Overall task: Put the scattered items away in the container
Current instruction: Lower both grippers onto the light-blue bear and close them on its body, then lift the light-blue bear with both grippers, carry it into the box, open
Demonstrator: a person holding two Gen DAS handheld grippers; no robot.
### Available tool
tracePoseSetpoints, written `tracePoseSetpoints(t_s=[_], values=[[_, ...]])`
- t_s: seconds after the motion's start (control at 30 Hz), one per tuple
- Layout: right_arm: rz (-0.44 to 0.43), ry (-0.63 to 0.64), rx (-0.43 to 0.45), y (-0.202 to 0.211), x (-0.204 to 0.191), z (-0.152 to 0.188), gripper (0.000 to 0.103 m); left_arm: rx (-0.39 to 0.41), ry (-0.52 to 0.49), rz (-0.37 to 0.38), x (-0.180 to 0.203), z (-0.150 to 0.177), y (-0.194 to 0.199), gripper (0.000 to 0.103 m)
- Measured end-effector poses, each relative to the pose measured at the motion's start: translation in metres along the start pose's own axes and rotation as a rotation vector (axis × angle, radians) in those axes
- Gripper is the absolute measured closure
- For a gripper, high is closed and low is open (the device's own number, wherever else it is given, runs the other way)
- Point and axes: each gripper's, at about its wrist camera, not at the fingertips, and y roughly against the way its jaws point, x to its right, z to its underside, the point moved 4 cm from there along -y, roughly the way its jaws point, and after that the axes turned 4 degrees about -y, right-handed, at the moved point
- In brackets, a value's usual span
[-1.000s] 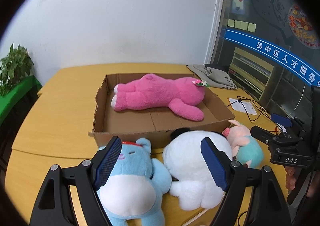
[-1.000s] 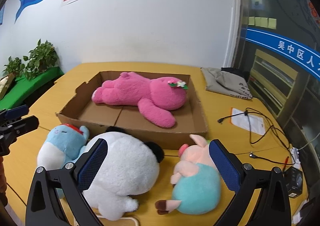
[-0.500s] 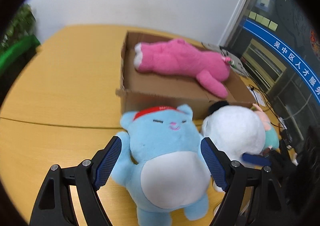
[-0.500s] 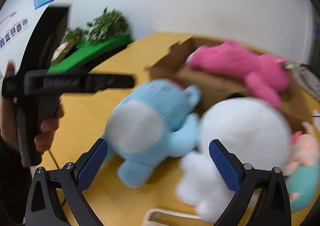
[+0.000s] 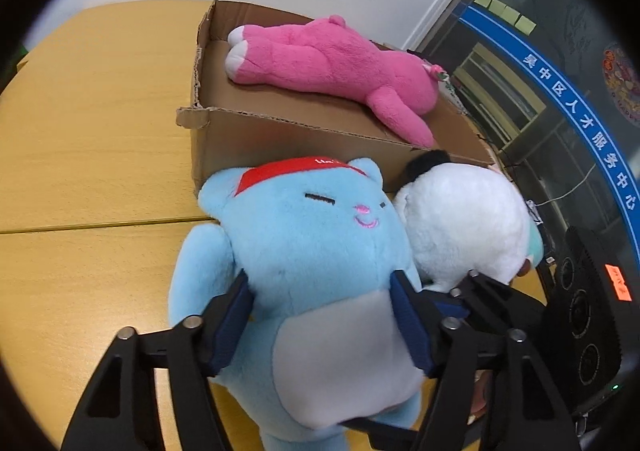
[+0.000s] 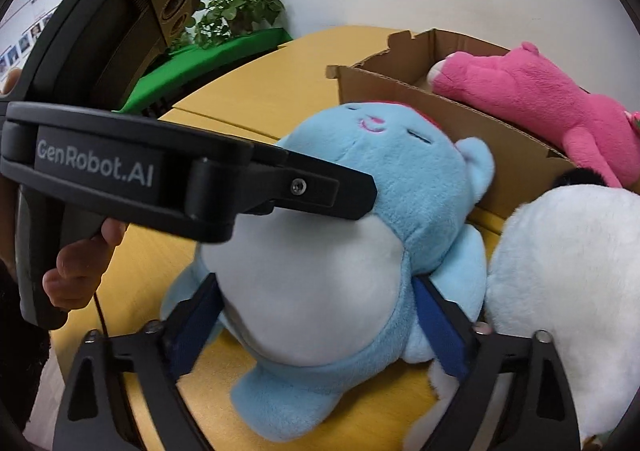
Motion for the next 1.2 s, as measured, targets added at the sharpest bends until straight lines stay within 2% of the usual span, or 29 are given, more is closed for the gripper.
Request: tracePoseSetpoints(t_s=[0.13,0.3,0.43,0.53,0.7,0.77,0.9,1.07,1.2], values=[[-0.035,-0.001,0.019,0.013,-0.005,0.003,0.031,0.018,-0.030,-0.018,0.014,0.002,0.010,0.048],[-0.013,0.041,0.114,0.045,-0.015,-0.008,0.033,0.107,-0.067,-0.009,0.041,-0.012,0.045,0.049],[0.015,0.102,0.204,0.090,-0.014,-0.041,0.034,0.217,-0.124,0.019,0.067,-0.052,0.082,0.049],[0.061,0.175,0.258,0.122,-0.004,-0.082,0.034,0.296,-0.161,0.045,0.085,-0.102,0.103,0.049],[0.144,0.257,0.300,0.145,0.030,-0.154,0.034,0.352,-0.178,0.087,0.086,-0.180,0.095,0.049],[0.163,0.264,0.296,0.140,0.047,-0.175,0.034,0.351,-0.168,0.093,0.076,-0.204,0.077,0.049],[0.169,0.248,0.252,0.098,0.083,-0.197,0.034,0.299,-0.128,0.086,0.045,-0.226,0.025,0.049],[0.124,0.194,0.148,0.028,0.109,-0.194,0.034,0.212,-0.037,0.078,-0.001,-0.218,-0.027,0.049],[0.074,0.169,0.055,-0.014,0.111,-0.187,0.034,0.167,0.013,0.053,-0.028,-0.202,-0.046,0.049]])
